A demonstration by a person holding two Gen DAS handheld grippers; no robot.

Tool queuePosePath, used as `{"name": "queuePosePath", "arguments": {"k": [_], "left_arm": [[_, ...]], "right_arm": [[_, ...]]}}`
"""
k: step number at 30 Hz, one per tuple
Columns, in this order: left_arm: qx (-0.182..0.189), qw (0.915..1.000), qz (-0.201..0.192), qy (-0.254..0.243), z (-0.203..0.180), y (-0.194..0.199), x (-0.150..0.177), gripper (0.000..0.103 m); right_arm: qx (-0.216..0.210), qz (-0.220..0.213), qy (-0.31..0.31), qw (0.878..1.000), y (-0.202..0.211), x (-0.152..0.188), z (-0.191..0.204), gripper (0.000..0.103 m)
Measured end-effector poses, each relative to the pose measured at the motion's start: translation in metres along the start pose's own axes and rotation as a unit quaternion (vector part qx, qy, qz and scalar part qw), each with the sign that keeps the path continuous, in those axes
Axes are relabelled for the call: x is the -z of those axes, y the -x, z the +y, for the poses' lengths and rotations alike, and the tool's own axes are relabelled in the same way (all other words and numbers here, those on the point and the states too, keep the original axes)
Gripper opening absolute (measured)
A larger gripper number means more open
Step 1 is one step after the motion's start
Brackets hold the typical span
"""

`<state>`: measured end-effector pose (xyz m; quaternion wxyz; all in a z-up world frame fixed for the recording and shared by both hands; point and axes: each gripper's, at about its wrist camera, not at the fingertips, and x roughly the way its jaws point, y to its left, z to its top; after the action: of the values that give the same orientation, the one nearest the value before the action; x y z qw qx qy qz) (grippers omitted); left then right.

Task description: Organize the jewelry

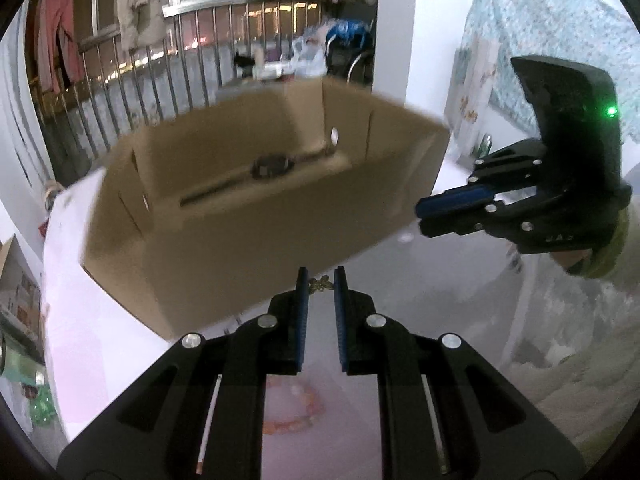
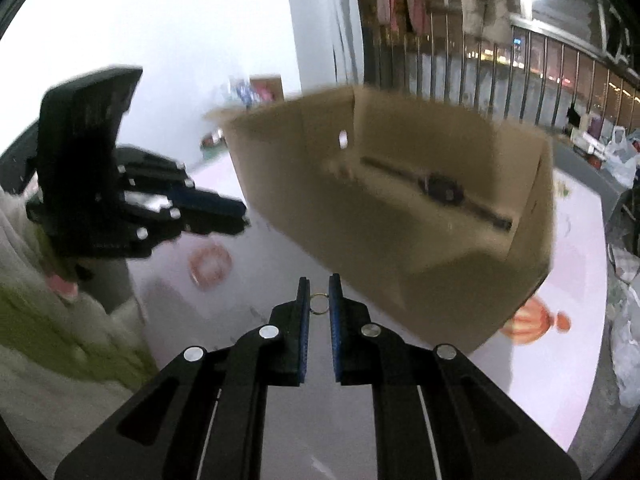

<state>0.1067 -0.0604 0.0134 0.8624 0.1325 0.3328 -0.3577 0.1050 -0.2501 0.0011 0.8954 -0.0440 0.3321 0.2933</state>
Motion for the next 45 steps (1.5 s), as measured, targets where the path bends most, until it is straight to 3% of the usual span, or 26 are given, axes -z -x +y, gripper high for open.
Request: {"name": "queuePosePath", "arguments": {"k": [5,8,16,22,29,35,45], "left_arm": [[0.0,0.9986,-0.05,-0.015,0.003,0.026,-0.035,0.011],[-0.009,0.9979,-0.063,-0.016,0.012,0.021,-0.053,0.011],[-0.036,0.9992,0.001,0.02,0.043,-0.051,-0.072,0.011],[-0.036,0.9985,0.014,0.038,0.054,-0.07,-0.073,0.013],[-0.034,0.9977,0.013,0.057,0.061,-0.071,-0.069,0.027],[-0.035,0.9966,-0.004,0.074,0.066,-0.058,-0.067,0.03],[-0.036,0.9951,-0.031,0.087,0.062,-0.013,-0.04,0.031]], "right_arm": [[0.004,-0.046,0.003,0.999,0.013,-0.038,0.0,0.01],[0.016,-0.053,-0.002,0.998,0.006,-0.056,-0.008,0.01],[0.052,0.021,-0.051,0.997,-0.055,-0.069,-0.038,0.01],[0.06,0.04,-0.089,0.993,-0.072,-0.06,-0.051,0.011],[0.057,0.025,-0.112,0.992,-0.062,-0.057,-0.057,0.02],[0.059,-0.01,-0.106,0.993,-0.042,-0.056,-0.052,0.028],[0.033,-0.056,-0.086,0.994,0.011,-0.032,-0.031,0.032]]}}
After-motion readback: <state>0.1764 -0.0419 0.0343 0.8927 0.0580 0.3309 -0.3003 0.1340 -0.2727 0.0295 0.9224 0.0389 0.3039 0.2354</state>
